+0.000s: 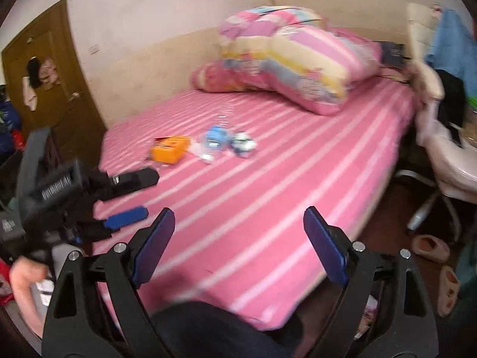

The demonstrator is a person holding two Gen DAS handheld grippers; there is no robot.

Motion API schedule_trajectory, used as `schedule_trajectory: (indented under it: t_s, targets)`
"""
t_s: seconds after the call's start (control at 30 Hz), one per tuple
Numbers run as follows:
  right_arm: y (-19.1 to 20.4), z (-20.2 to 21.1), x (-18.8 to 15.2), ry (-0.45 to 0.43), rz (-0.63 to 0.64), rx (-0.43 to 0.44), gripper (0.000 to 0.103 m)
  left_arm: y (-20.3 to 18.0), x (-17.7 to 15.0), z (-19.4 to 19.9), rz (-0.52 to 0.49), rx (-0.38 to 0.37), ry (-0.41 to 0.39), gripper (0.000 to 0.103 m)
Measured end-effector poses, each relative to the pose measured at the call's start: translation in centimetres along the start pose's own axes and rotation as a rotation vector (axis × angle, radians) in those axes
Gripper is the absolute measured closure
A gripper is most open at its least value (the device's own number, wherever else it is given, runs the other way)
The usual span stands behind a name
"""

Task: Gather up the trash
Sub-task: 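Move both tools back over the bed toward the orange box and plastic bag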

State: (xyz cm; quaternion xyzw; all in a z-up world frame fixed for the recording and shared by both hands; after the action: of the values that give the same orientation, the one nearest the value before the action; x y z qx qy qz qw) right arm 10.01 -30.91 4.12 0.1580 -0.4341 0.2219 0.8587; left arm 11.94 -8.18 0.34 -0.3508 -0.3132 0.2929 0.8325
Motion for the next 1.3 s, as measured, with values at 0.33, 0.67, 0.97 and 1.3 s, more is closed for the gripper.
schedule_trajectory:
  t_s: [0.33,0.67,0.97,1.3]
  targets:
    - [9.6,-14.6,5.7,0.061,0.006,0.186,0.013,12.2,10.2,-0.5,0.091,0.146,-0.101,0.016]
    - [11.1,-27.1,8.6,0.057,0.027,0.185,0.012,15.8,20.7,-5.6,0.13,0.216,-0.117,0.016]
    - [6.1,-34.4,8.2,0.196,-0.142,0.065,0.012,14.3,23.9,-10.7,0.145,0.148,-0.073,0.016]
    - [5.1,-37.4,9.3,0.208,-0.138,0.107,0.012,13.3,23.1,-15.6,0.254,0.078,0.023,0.016]
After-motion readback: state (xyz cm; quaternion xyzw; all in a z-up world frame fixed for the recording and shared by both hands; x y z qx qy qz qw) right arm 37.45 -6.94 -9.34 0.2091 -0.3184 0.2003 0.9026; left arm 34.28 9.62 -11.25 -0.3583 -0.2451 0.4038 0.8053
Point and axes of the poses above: each gripper's, at about its wrist camera, not at the fingertips, and z roughly against the way its jaws point, y to its left, x to its top, the point moved 4 cm from there along -z, roughly the way its jaws point, and after that the axes turned 12 degrees about z, right-handed, at the moved point
